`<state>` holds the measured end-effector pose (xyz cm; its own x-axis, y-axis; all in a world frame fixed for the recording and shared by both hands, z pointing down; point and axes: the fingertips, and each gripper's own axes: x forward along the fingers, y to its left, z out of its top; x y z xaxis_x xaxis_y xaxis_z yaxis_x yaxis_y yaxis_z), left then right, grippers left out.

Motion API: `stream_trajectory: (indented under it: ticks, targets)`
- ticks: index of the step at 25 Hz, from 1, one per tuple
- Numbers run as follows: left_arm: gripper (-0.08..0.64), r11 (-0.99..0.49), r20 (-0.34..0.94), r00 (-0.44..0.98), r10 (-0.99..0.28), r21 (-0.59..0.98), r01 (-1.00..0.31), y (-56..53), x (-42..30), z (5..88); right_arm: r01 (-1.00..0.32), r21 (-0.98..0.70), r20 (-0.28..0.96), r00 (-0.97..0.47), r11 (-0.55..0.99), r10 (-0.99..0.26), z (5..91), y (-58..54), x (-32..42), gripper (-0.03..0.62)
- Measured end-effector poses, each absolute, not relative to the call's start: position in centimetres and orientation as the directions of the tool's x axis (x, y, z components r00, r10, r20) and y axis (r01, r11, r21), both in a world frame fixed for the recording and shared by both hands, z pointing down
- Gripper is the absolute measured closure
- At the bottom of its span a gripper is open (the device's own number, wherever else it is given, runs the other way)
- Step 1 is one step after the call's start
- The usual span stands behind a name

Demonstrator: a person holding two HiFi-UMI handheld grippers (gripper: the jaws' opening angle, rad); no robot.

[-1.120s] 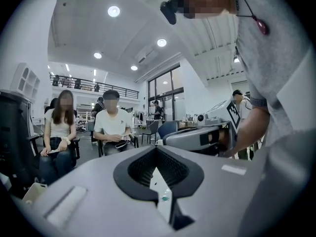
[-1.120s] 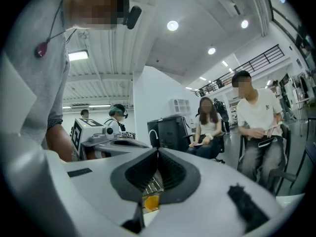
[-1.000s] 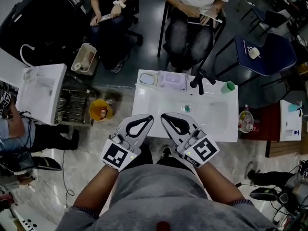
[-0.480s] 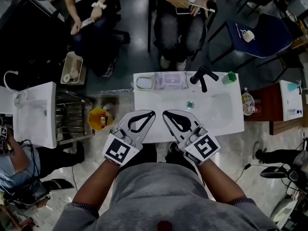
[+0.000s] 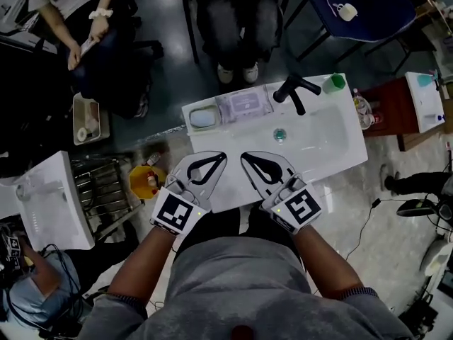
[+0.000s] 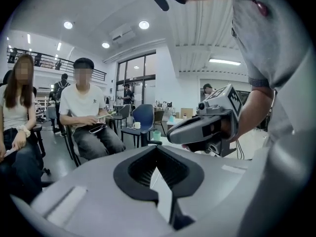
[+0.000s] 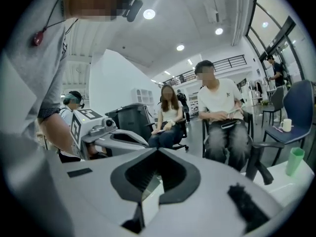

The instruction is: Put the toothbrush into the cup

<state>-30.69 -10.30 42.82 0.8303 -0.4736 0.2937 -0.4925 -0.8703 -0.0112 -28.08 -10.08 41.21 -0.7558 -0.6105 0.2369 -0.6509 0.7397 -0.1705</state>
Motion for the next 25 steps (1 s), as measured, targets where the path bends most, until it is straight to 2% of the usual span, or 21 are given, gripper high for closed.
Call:
stream_trajectory:
  ticks: [7, 14, 20, 25]
  targets:
    - [0.552, -0.900, 0.430, 0.811, -0.397, -0.011, -0.435, -12.5, -30.2, 48.9, -0.710, -0.190, 0.270, -0.702, 0.679, -0.659, 44.7, -11.3, -27.5, 0.577]
    - [0.538, -0.923, 0.592, 0.737, -0.326, -0.029, -0.384, -13.2, -29.8, 55.3, -0.708, -0.194, 0.311, -0.701, 0.679, -0.642, 47.8, -12.3, -27.4, 0.578]
    - [0.511, -0.943, 0.716, 0.626, -0.308, -0.145, -0.298, -14.5, -29.7, 60.2, -0.700, -0.202, 0.327, -0.708, 0.685, -0.626, 50.7, -13.6, -27.0, 0.577]
    - [0.480, -0.957, 0.793, 0.547, -0.270, -0.158, -0.243, -15.1, -29.6, 63.7, -0.688, -0.202, 0.333, -0.718, 0.697, -0.611, 52.5, -14.0, -27.1, 0.577]
